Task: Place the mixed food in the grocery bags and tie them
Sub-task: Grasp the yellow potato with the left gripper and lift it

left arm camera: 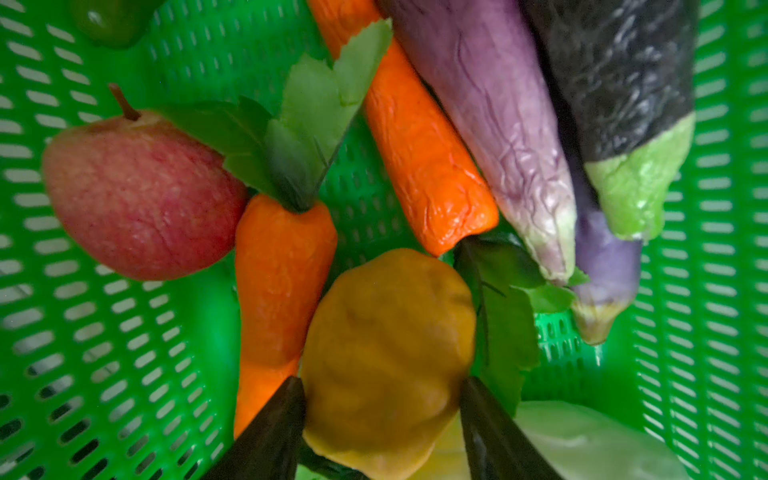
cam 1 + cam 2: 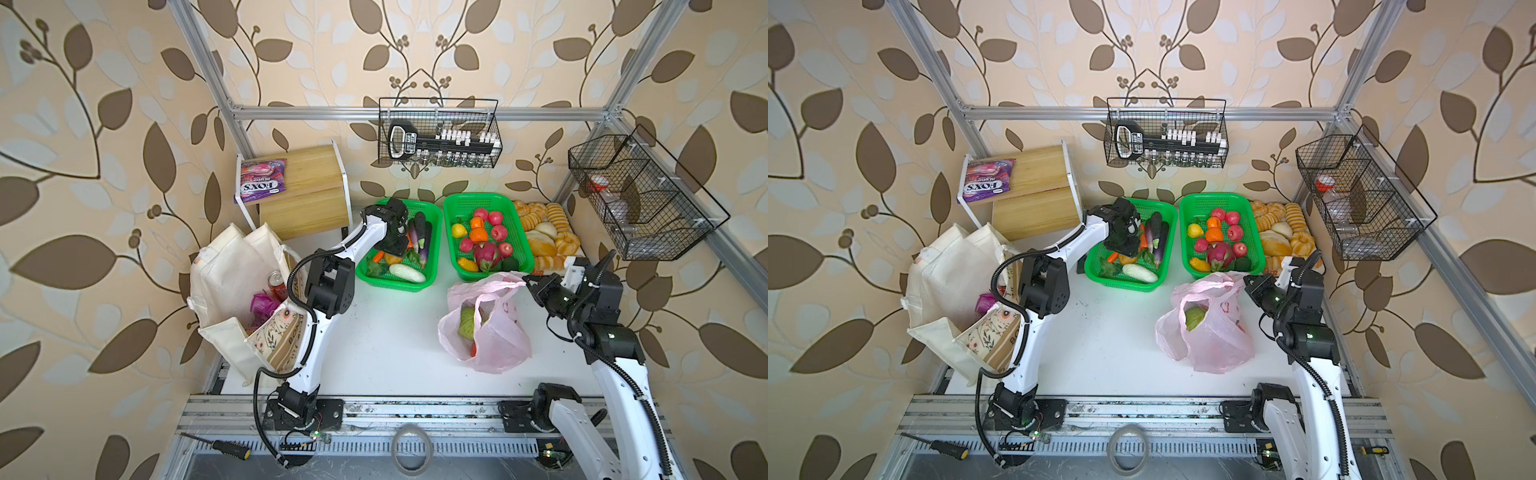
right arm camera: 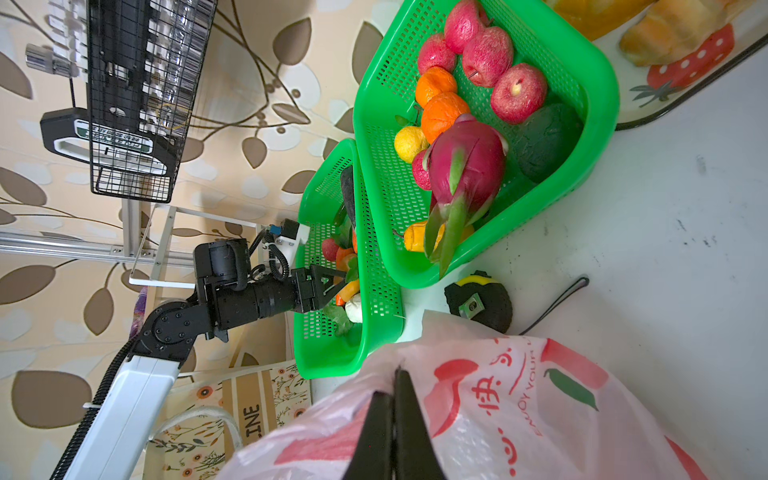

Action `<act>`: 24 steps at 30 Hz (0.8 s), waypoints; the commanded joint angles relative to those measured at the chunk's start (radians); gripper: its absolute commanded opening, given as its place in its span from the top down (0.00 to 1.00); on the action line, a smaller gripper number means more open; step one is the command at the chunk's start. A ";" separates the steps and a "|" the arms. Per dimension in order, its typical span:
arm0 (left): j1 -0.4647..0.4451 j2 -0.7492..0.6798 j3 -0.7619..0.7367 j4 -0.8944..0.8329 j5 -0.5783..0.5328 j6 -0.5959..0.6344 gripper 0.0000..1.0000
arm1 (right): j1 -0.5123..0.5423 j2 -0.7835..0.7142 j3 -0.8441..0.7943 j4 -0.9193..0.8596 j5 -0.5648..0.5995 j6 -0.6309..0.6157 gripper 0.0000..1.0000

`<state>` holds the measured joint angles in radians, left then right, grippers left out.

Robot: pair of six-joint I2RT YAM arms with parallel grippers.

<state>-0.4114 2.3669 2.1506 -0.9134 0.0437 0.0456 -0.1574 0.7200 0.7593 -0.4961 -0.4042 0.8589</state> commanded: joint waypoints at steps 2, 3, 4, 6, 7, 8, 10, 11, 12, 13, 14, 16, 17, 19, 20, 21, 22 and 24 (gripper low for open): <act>0.000 0.040 0.022 -0.018 -0.002 0.022 0.36 | 0.005 -0.008 -0.019 0.010 -0.009 -0.006 1.00; 0.000 0.043 0.022 -0.018 -0.002 0.023 0.35 | 0.004 -0.009 -0.020 0.011 -0.008 -0.006 1.00; 0.000 0.045 0.022 -0.018 -0.006 0.023 0.33 | 0.005 -0.008 -0.019 0.011 -0.007 -0.005 1.00; 0.000 0.047 0.022 -0.015 -0.008 0.025 0.31 | 0.005 -0.007 -0.018 0.012 -0.008 -0.004 1.00; 0.000 0.047 0.022 -0.013 -0.010 0.027 0.30 | 0.005 -0.006 -0.019 0.012 -0.007 -0.003 1.00; 0.000 0.046 0.022 -0.012 -0.010 0.028 0.30 | 0.005 -0.006 -0.020 0.011 -0.007 -0.002 1.00; 0.000 0.047 0.022 -0.007 -0.031 0.024 0.30 | 0.004 -0.006 -0.017 0.011 -0.009 -0.002 1.00; 0.000 0.046 0.022 -0.008 -0.034 0.023 0.31 | 0.005 -0.007 -0.017 0.011 -0.010 -0.001 1.00; 0.000 0.047 0.022 -0.007 -0.032 0.026 0.32 | 0.005 -0.006 -0.017 0.011 -0.010 0.001 1.00; 0.000 0.044 0.023 -0.009 -0.027 0.027 0.34 | 0.005 -0.008 -0.017 0.012 -0.009 0.002 1.00; 0.000 0.039 0.022 -0.010 -0.026 0.027 0.36 | 0.004 -0.010 -0.017 0.012 -0.010 0.002 1.00; 0.001 0.023 0.018 -0.011 -0.024 0.022 0.38 | 0.004 -0.011 -0.019 0.011 -0.008 0.005 1.00; 0.000 0.010 0.015 -0.012 -0.028 0.015 0.40 | 0.005 -0.012 -0.019 0.011 -0.008 0.005 1.00; 0.001 -0.025 0.003 -0.014 -0.042 -0.009 0.43 | 0.004 -0.014 -0.019 0.012 -0.007 0.006 1.00; 0.000 -0.054 -0.013 -0.005 -0.044 -0.022 0.43 | 0.005 -0.014 -0.019 0.011 -0.008 0.005 1.00; 0.000 -0.080 -0.030 0.004 -0.048 -0.034 0.44 | 0.005 -0.016 -0.018 0.012 -0.008 0.007 1.00; 0.000 -0.118 -0.052 0.016 -0.051 -0.045 0.44 | 0.004 -0.016 -0.017 0.013 -0.008 0.008 1.00; 0.000 -0.193 -0.093 0.042 -0.062 -0.066 0.44 | 0.005 -0.016 -0.017 0.014 -0.010 0.008 1.00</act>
<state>-0.4118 2.3360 2.0808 -0.8848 0.0170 0.0204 -0.1574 0.7155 0.7589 -0.4957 -0.4042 0.8600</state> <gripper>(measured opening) 0.572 0.047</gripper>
